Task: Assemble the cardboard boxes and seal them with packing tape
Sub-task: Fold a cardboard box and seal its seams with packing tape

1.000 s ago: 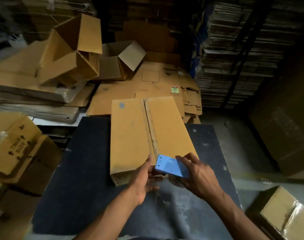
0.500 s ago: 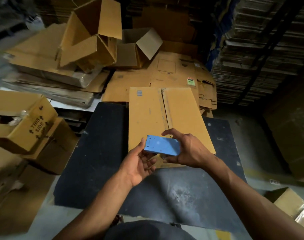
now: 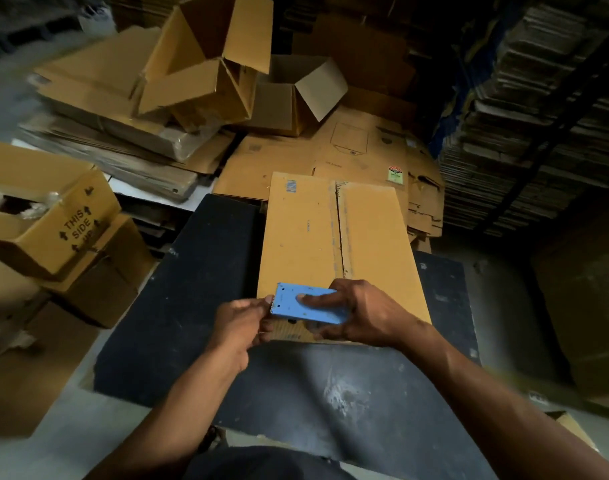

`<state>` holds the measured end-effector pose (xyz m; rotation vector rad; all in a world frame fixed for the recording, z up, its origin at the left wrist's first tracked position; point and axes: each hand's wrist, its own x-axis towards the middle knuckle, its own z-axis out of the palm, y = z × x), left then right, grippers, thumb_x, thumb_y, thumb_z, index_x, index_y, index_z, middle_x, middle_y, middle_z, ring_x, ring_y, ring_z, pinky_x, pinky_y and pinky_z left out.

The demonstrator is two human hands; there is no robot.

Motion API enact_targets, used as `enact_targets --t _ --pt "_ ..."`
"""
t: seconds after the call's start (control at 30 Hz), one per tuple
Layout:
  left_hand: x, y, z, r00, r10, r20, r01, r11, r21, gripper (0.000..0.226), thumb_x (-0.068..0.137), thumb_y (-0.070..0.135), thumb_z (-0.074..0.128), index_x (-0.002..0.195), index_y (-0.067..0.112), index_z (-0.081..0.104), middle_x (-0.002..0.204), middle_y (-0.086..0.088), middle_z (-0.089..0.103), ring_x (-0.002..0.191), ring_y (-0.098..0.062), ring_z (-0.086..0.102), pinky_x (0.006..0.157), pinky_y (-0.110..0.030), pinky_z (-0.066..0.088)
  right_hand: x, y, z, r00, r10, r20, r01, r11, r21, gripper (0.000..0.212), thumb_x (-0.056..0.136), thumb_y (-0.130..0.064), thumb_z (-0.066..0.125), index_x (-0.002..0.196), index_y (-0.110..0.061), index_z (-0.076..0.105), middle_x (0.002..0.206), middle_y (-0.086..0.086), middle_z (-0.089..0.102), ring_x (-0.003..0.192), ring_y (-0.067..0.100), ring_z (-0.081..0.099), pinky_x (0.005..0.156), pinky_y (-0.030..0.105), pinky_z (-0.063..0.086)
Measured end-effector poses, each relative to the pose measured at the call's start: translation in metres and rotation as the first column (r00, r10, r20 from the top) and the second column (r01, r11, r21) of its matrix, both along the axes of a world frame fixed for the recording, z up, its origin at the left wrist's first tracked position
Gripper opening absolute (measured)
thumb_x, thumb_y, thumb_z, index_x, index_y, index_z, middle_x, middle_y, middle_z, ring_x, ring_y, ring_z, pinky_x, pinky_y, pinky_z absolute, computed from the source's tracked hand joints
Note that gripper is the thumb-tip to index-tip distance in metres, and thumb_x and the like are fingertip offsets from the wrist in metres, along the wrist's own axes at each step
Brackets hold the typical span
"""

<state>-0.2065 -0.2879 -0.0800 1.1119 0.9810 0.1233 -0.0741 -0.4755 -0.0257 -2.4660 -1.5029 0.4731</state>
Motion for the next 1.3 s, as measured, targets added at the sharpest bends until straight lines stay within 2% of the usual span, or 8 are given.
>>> enact_targets --t 0.07,0.13,0.3,0.43,0.7,0.9,1.17,1.3 --pt "-0.006 0.009 -0.009 0.996 0.084 -0.014 -0.084 0.995 0.058 0.015 0.096 0.014 0.072 0.085 0.005 0.072 0.060 -0.004 0.070 0.043 -0.007 0.051 0.043 -0.021 0.045 0.005 -0.005 -0.003 0.999 0.029 0.029 -0.028 0.999 -0.042 0.061 0.091 -0.062 0.066 0.147 -0.061 0.041 0.099 -0.003 0.054 0.083 0.017 0.053 0.068 0.040 0.052" --pt "-0.016 0.025 -0.016 0.987 0.149 -0.058 -0.145 0.987 0.067 0.015 0.097 0.015 0.073 0.087 0.004 0.073 0.060 0.001 0.072 0.049 -0.009 0.053 0.047 -0.024 0.048 0.016 -0.015 -0.002 0.997 0.038 0.065 -0.034 0.997 -0.066 0.061 0.091 -0.060 0.068 0.145 -0.063 0.041 0.100 -0.004 0.054 0.084 0.017 0.054 0.067 0.040 0.053" --pt "-0.031 0.040 -0.032 0.983 0.137 -0.126 -0.134 0.991 0.028 0.019 0.095 0.023 0.076 0.098 0.004 0.075 0.092 -0.008 0.079 0.058 -0.012 0.051 0.048 -0.028 0.049 0.030 -0.023 0.000 0.994 0.084 0.067 -0.071 0.982 -0.176 0.062 0.091 -0.055 0.071 0.144 -0.064 0.041 0.098 -0.006 0.052 0.084 0.015 0.052 0.065 0.034 0.049" --pt "-0.027 0.028 -0.036 0.966 0.214 -0.148 -0.206 0.976 0.066 0.034 0.083 0.034 0.087 0.093 0.005 0.072 0.087 -0.008 0.076 0.061 -0.016 0.055 0.047 -0.028 0.047 0.030 -0.007 -0.002 0.991 0.100 0.092 -0.078 0.974 -0.215 0.062 0.090 -0.051 0.073 0.145 -0.060 0.045 0.098 -0.007 0.048 0.088 0.018 0.053 0.068 0.034 0.047" --pt "-0.026 0.030 -0.053 0.945 0.269 -0.184 -0.225 0.946 0.232 0.023 0.089 0.036 0.080 0.090 0.016 0.068 0.085 -0.001 0.075 0.082 -0.023 0.070 0.059 -0.035 0.055 0.023 0.011 -0.015 0.988 0.120 0.101 -0.089 0.958 -0.271 0.062 0.092 -0.054 0.069 0.148 -0.059 0.041 0.097 -0.008 0.045 0.086 0.016 0.051 0.067 0.034 0.046" --pt "-0.025 0.031 -0.064 0.933 0.292 -0.210 -0.241 0.941 0.237 0.026 0.090 0.039 0.078 0.090 0.016 0.068 0.084 -0.001 0.074 0.073 -0.020 0.067 0.058 -0.036 0.055 0.026 0.026 -0.011 0.984 0.140 0.109 -0.100 0.946 -0.309 0.061 0.093 -0.052 0.069 0.147 -0.058 0.042 0.103 -0.006 0.049 0.094 0.019 0.057 0.074 0.036 0.052" --pt "-0.021 0.038 -0.078 0.941 0.284 -0.183 -0.248 0.948 0.197 0.026 0.090 0.036 0.080 0.078 0.015 0.070 0.073 -0.002 0.072 0.060 -0.022 0.062 0.057 -0.032 0.050 0.033 0.038 -0.012 0.979 0.173 0.106 -0.124 0.925 -0.359 0.058 0.094 -0.053 0.064 0.146 -0.062 0.040 0.110 -0.008 0.049 0.101 0.020 0.060 0.073 0.028 0.037" --pt "-0.024 0.038 -0.083 0.940 0.313 -0.133 -0.285 0.938 0.195 0.028 0.089 0.035 0.081 0.074 0.015 0.069 0.064 0.002 0.068 0.054 -0.018 0.056 0.060 -0.031 0.043 0.033 0.036 -0.009 0.981 0.167 0.097 -0.121 0.925 -0.361 0.056 0.095 -0.054 0.063 0.144 -0.065 0.039 0.110 -0.010 0.050 0.100 0.016 0.059 0.073 0.025 0.038"
